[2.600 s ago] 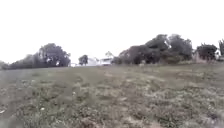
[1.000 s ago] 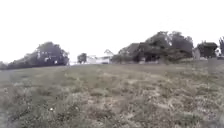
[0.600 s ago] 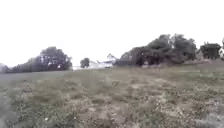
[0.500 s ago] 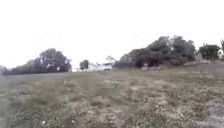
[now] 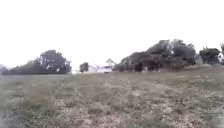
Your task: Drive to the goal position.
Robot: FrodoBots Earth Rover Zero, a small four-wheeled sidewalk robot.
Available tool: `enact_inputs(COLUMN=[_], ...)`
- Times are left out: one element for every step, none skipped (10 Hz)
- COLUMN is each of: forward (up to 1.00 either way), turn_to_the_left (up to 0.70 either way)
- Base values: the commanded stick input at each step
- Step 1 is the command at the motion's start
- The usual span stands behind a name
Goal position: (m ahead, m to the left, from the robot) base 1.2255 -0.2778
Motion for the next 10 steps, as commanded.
enact_inputs(forward=[0.5,0.5,0.5,0.5,0.5,0.5,0.5,0.5,0.5,0.5], turn_to_the_left=[-0.03,-0.04,-0.04,-0.5,-0.5,-0.5,-0.5,-0.5,-0.4,-0.27])
